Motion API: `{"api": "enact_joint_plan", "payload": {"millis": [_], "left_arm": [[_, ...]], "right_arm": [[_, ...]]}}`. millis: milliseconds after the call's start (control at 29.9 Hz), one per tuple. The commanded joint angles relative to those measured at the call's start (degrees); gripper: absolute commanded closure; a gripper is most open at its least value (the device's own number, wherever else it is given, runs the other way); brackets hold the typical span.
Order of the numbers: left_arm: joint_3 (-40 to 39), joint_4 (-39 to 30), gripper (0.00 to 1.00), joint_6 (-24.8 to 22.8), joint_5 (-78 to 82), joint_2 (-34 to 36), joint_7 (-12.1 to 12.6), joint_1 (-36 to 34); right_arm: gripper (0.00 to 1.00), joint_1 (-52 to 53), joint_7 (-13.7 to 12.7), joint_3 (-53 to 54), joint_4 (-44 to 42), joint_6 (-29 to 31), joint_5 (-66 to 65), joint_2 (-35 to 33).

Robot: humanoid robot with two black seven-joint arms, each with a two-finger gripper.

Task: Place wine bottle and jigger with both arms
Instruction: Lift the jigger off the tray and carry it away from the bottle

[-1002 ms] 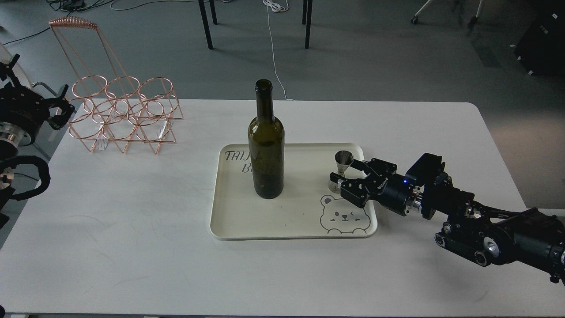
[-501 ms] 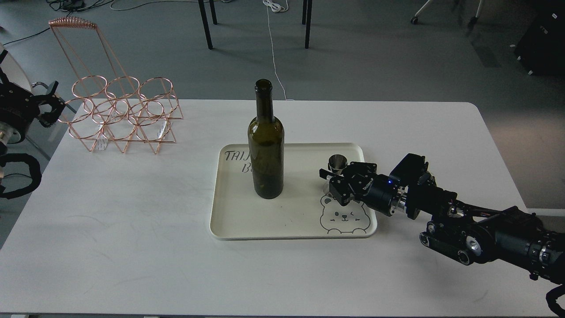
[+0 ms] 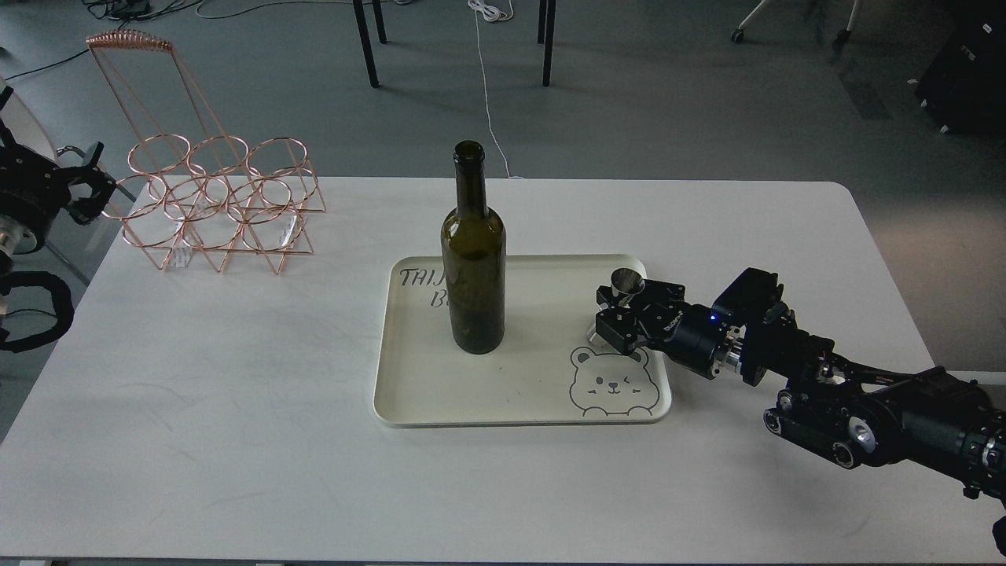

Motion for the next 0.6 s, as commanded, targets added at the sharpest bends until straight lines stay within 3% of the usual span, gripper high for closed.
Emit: {"api": "enact_joint_plan", "payload": {"millis": [0,401,568], "left_arm": [[0.09,0.0,0.01,0.0,0.0,0.05,0.25,-0.52],[0.09,-0.44,0.01,0.0,0.09,0.4,0.77,-2.37],[0.09,-0.44,0.01,0.0,0.18,1.28,0.77,-2.9]], "right_arm": [[0.94,0.17,0.0,1.97,1.44,0.0,0.31,-2.72],[0.94,-2.99,0.0,9.09,8.83,0.0,2.68,-18.63],[0.94,-8.79,0.0,10.15,8.04,0.0,9.26,-20.4]]}}
